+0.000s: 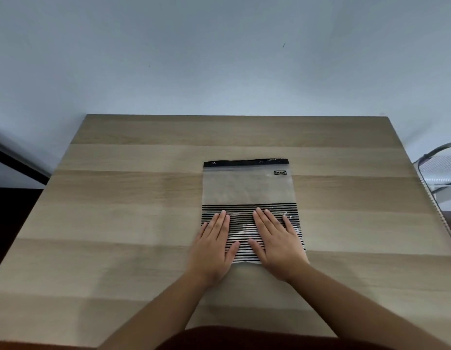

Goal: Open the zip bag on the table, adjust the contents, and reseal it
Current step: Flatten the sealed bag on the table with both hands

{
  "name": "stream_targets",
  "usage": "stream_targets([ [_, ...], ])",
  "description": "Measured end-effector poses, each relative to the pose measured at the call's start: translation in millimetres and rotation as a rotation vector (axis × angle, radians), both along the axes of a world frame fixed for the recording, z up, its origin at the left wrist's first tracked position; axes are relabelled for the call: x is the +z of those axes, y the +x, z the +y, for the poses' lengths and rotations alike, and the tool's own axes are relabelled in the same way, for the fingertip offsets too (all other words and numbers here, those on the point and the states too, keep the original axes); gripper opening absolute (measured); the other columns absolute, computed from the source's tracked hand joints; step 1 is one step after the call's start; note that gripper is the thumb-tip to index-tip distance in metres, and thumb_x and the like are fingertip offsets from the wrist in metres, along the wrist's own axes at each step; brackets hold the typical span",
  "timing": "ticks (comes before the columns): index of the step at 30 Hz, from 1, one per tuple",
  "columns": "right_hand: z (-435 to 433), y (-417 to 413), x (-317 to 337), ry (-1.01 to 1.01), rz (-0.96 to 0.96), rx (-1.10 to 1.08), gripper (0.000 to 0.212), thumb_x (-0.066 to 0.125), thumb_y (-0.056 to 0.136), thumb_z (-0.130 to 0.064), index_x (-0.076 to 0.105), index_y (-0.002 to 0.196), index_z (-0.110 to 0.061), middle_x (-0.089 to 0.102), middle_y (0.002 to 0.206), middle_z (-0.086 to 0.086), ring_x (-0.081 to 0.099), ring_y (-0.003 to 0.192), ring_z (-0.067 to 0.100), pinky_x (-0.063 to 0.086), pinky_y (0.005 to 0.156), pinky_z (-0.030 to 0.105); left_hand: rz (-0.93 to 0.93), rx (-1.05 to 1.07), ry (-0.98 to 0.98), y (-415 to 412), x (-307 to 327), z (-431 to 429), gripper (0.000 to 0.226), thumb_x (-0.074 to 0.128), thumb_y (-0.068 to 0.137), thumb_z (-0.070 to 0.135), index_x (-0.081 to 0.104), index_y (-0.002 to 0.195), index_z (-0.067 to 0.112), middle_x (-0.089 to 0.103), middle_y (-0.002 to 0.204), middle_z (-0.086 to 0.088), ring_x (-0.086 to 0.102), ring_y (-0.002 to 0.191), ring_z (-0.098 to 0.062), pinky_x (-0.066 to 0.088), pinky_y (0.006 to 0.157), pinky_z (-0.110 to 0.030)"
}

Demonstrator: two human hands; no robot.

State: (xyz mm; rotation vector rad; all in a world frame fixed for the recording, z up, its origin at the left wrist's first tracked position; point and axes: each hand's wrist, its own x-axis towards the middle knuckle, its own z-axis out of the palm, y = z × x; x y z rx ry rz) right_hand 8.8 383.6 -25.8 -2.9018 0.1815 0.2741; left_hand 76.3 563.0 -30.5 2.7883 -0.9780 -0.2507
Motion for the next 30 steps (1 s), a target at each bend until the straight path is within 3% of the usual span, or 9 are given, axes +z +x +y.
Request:
stream_targets([
  [7, -38, -27, -4, -0.029, -0.014, -0.101, 0.068, -0.007, 0.084, -0.056, -0.020, 0.141, -0.022, -0.015, 0.155, -0.008, -0.019, 0.142, 0.010, -0.016, 0.115, 0.033, 0.026, 0.028, 0.010, 7, 1, 17, 0.067, 0.006, 0.090, 0.056, -0.012, 0.144, 0.020, -0.011, 0.154, 0.006, -0.019, 0.140, -0.009, -0.012, 0.115, -0.028],
  [9, -47, -32, -4, -0.016, -0.026, -0.114, 0.067, -0.008, 0.084, -0.054, -0.021, 0.141, -0.021, -0.013, 0.156, -0.005, -0.017, 0.143, 0.009, -0.014, 0.116, 0.031, 0.033, 0.010, 0.010, 8, 2, 20, 0.068, 0.010, 0.090, 0.056, -0.009, 0.145, 0.020, -0.010, 0.155, 0.006, -0.018, 0.141, -0.008, -0.011, 0.116, -0.028],
  [12, -55, -31, 5, 0.266, -0.148, -0.281, 0.062, 0.010, 0.090, -0.048, -0.009, 0.144, -0.022, 0.004, 0.159, 0.002, -0.004, 0.144, 0.010, 0.001, 0.120, 0.033, 0.061, 0.024, -0.110, 12, 10, 22, 0.070, 0.011, 0.089, 0.056, 0.008, 0.148, 0.020, 0.010, 0.158, 0.003, 0.004, 0.145, -0.009, 0.003, 0.117, -0.029],
  [15, -62, -16, 23, 0.543, -0.348, -0.512, 0.062, 0.022, 0.092, -0.048, 0.009, 0.147, -0.025, 0.010, 0.158, -0.002, 0.003, 0.145, 0.009, 0.013, 0.119, 0.043, 0.054, 0.206, -0.330, 28, 23, 12, 0.060, 0.019, 0.094, 0.045, 0.023, 0.146, 0.016, 0.029, 0.154, -0.004, 0.022, 0.142, -0.016, 0.013, 0.114, -0.032],
  [18, -52, 24, 34, 0.417, -0.397, -0.459, 0.060, 0.017, 0.094, -0.050, 0.010, 0.148, -0.024, 0.007, 0.158, -0.004, -0.001, 0.144, 0.008, 0.007, 0.119, 0.038, -0.009, 0.319, -0.321, 53, 27, -15, 0.054, 0.025, 0.098, 0.036, 0.017, 0.147, 0.013, 0.021, 0.156, -0.005, 0.015, 0.144, -0.017, 0.009, 0.116, -0.033],
  [23, -7, 92, 19, 0.225, -0.173, -0.230, 0.061, 0.016, 0.097, -0.043, -0.006, 0.148, -0.019, -0.012, 0.158, 0.000, -0.016, 0.143, 0.014, -0.005, 0.119, 0.038, 0.052, 0.248, -0.166, 75, 6, -59, 0.059, 0.019, 0.098, 0.037, -0.003, 0.147, 0.012, -0.003, 0.159, -0.005, -0.005, 0.145, -0.017, -0.003, 0.115, -0.032],
  [30, -8, 100, -15, 0.013, -0.071, -0.114, 0.060, 0.010, 0.096, -0.044, -0.007, 0.148, -0.018, -0.009, 0.159, -0.001, -0.013, 0.145, 0.014, -0.011, 0.116, 0.039, -0.033, 0.157, -0.040, 78, -16, -58, 0.057, 0.010, 0.095, 0.042, -0.003, 0.147, 0.024, 0.001, 0.160, -0.001, -0.003, 0.146, -0.016, -0.007, 0.114, -0.036],
])
